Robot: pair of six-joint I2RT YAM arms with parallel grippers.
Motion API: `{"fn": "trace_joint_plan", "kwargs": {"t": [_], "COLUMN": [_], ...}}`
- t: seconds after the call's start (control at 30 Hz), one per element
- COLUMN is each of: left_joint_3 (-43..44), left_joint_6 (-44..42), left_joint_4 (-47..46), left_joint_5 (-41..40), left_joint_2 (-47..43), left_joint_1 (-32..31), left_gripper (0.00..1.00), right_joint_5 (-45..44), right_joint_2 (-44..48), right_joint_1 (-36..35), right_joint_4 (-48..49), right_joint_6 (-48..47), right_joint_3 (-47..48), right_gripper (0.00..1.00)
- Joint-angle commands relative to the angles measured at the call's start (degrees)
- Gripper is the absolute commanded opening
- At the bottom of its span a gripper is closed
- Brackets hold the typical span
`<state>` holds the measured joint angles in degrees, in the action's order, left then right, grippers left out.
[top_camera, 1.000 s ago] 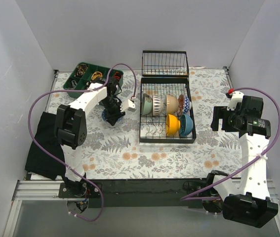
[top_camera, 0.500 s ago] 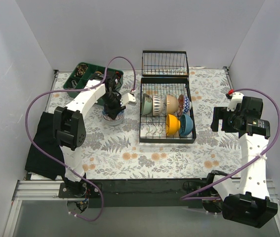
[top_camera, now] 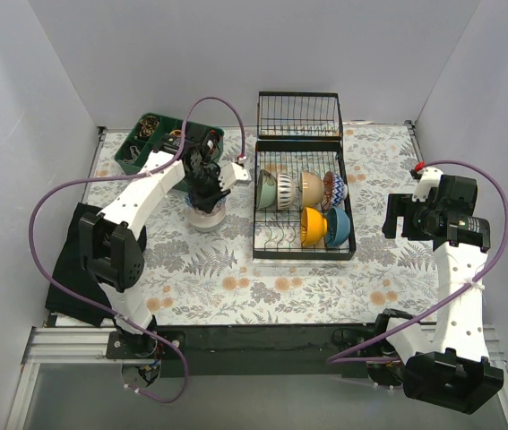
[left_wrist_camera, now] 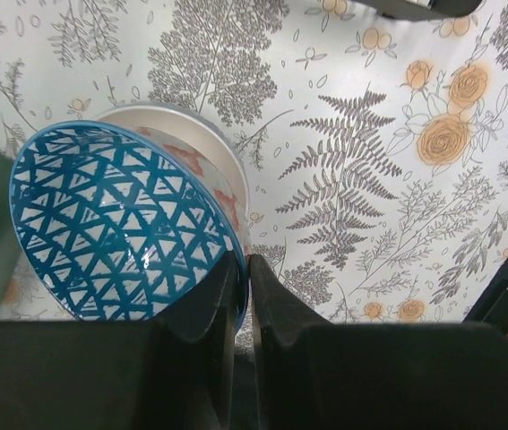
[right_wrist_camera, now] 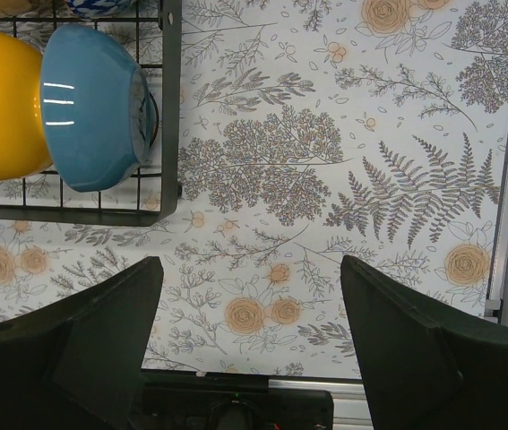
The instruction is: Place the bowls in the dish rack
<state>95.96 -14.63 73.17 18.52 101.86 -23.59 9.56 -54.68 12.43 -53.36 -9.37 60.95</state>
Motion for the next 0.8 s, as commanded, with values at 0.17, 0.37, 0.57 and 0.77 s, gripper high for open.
{"fn": "trace_joint_plan", "kwargs": {"t": [0.17,0.37,0.57,0.77], "left_joint_3": [4.6,2.5,-13.5,-33.8], "left_joint_6": [10.0,28.5,46.6,73.3], "left_joint_4": [-6.5,-17.0,-39.6,-77.5], "left_joint_5": [8.5,27.4,37.6,44.5], "left_joint_2": [-9.8,-14.4,-22.0,-27.8], "left_joint_1": [-2.2,-3.6,-5.4,-6.0], "left_gripper": [0.0,0.0,0.0,0.0], "right_joint_5": [0.1,-0.8,-2.4,-4.3], "right_joint_2": [1.2,1.7,2.5,2.4], "right_joint_1": [0.6,0.8,1.0,1.2], "right_joint_4": [2.1,1.9,1.1,0.4], "right_joint_6": [0.4,0.4,-0.1,-0.8], "right_joint_3": [-0.2,0.0,0.7,1.5], "right_gripper": [0.89,0.88,0.89,0.88]}}
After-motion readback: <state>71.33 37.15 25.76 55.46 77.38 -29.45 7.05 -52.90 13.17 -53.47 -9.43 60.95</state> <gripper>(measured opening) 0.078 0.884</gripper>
